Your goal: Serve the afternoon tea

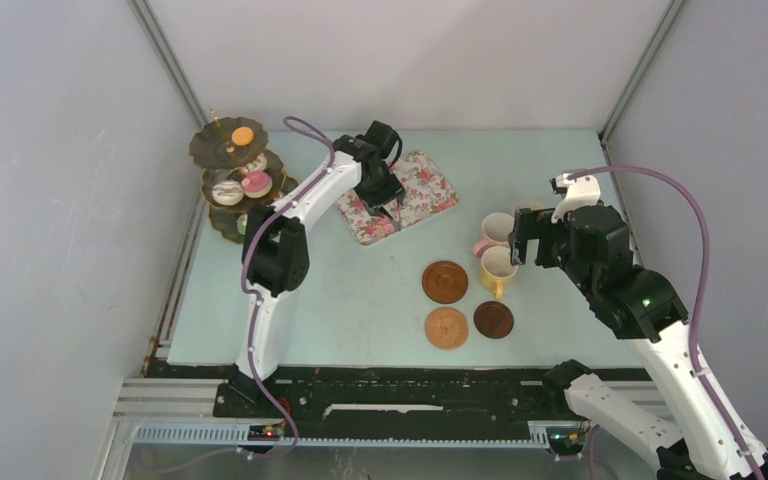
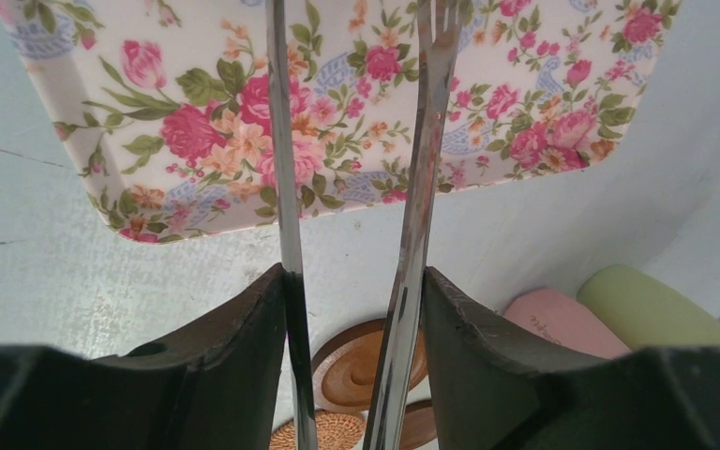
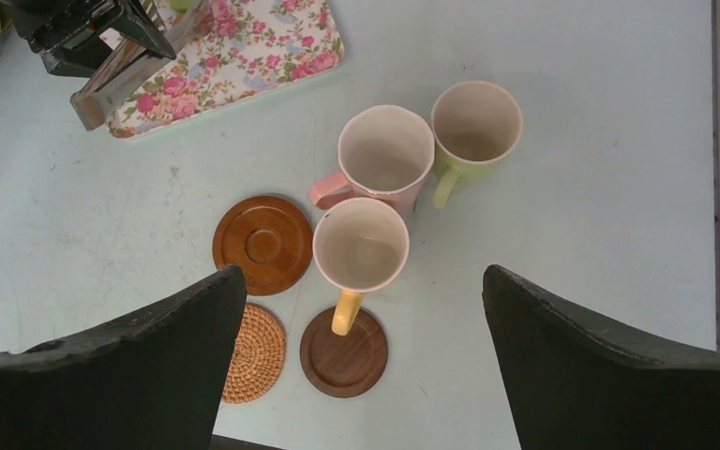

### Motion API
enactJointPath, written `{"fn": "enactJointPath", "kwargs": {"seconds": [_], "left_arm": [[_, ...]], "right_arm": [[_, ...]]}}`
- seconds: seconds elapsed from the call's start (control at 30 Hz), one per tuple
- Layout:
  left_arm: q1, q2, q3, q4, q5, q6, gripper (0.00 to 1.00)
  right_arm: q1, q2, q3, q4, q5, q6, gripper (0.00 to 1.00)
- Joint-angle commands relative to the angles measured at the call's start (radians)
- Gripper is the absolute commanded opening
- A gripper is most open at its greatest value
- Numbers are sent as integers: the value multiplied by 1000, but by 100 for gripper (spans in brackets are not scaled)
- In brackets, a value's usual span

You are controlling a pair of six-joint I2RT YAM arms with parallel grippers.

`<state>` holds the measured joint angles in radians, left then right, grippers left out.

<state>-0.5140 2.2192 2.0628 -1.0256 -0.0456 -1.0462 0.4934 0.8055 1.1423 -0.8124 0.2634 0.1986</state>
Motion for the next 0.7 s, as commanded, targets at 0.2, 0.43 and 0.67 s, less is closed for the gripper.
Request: {"fn": "enactJointPath", "kwargs": {"seconds": [0.2, 0.43, 0.67], "left_arm": [[58, -102, -27, 103, 105, 43, 57], [63, -86, -24, 100, 114, 35, 58], [43, -38, 11, 49, 86, 31, 59]], "right_arm": [[7, -11, -7, 38, 16, -2, 100], [7, -14, -7, 39, 12, 2, 100], [7, -14, -8, 39, 12, 3, 100]]}}
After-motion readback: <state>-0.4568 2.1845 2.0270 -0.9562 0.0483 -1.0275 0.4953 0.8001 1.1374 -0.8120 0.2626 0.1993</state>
